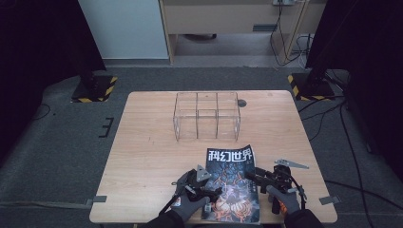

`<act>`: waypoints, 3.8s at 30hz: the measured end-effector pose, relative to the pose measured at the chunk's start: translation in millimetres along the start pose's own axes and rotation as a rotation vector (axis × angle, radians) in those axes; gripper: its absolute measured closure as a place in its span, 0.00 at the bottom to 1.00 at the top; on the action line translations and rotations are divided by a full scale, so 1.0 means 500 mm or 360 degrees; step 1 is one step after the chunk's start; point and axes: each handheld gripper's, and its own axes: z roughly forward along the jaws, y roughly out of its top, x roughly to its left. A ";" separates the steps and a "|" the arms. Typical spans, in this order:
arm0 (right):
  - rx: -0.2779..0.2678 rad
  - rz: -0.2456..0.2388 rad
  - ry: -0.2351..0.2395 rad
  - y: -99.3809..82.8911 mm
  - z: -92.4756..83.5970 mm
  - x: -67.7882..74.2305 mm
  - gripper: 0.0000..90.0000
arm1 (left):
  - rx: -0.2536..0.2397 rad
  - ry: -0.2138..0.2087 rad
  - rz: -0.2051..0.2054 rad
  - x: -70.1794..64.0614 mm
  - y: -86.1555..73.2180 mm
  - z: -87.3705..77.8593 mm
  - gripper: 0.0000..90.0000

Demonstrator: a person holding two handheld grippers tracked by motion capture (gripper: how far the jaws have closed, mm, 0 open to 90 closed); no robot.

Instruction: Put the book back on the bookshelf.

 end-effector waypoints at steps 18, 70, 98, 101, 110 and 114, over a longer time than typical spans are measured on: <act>0.0199 -0.0041 -0.0094 -0.009 0.020 -0.005 0.36 | -0.0015 0.0000 -0.0001 0.000 -0.002 0.000 0.20; 0.0284 -0.0370 -0.0175 0.018 0.069 0.019 0.85 | -0.0040 -0.0069 -0.0068 0.021 0.001 -0.002 0.24; -0.0048 -0.0537 0.0155 0.040 -0.021 0.108 0.93 | -0.0265 -0.0146 -0.0231 0.055 0.025 -0.055 0.24; -0.0074 -0.0568 0.0184 0.042 -0.027 0.116 0.93 | -0.0258 -0.0152 -0.0220 0.052 0.025 -0.053 0.23; -0.0091 -0.0592 0.0204 0.043 -0.027 0.119 0.93 | -0.0311 -0.0261 -0.0223 0.053 0.026 -0.048 0.22; -0.0088 -0.0558 0.0165 0.044 -0.025 0.106 0.93 | -0.0390 -0.0291 -0.0227 0.048 0.030 -0.060 0.24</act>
